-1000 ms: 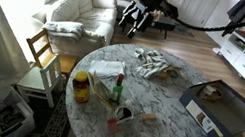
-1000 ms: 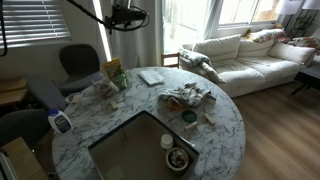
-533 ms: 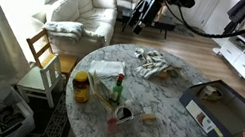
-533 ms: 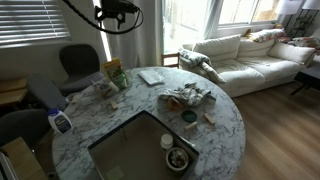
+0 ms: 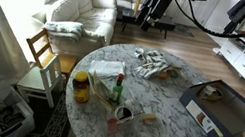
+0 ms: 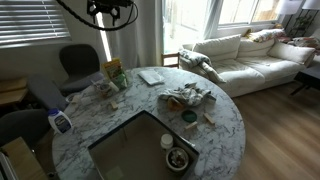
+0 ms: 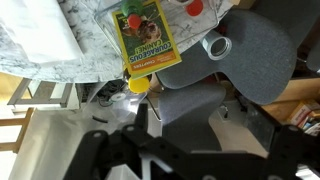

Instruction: Put the yellow book in the storage box

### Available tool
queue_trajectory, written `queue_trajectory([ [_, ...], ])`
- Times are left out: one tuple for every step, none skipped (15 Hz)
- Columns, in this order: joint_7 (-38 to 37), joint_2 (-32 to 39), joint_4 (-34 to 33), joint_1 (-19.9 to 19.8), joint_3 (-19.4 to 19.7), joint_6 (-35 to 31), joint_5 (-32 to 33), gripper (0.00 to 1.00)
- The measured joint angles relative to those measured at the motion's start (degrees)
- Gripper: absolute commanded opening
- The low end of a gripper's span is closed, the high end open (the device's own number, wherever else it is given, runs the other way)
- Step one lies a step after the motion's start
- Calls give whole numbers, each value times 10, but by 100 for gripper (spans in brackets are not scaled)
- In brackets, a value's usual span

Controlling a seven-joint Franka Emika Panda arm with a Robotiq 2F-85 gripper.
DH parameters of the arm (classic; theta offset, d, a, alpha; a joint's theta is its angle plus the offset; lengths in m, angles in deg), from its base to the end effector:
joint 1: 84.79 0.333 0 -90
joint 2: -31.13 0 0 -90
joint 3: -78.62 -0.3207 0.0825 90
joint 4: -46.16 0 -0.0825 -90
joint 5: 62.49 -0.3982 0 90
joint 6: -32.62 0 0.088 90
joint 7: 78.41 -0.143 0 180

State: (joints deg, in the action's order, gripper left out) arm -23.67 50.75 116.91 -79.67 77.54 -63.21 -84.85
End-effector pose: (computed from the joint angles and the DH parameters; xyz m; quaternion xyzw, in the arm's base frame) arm 0.6762 0.1223 0.5637 -0.8497 -0.4870 -0.1235 0.1601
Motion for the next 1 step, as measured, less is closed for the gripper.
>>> queue_trajectory([
  [0, -1, 2, 0, 0, -1, 0, 100],
])
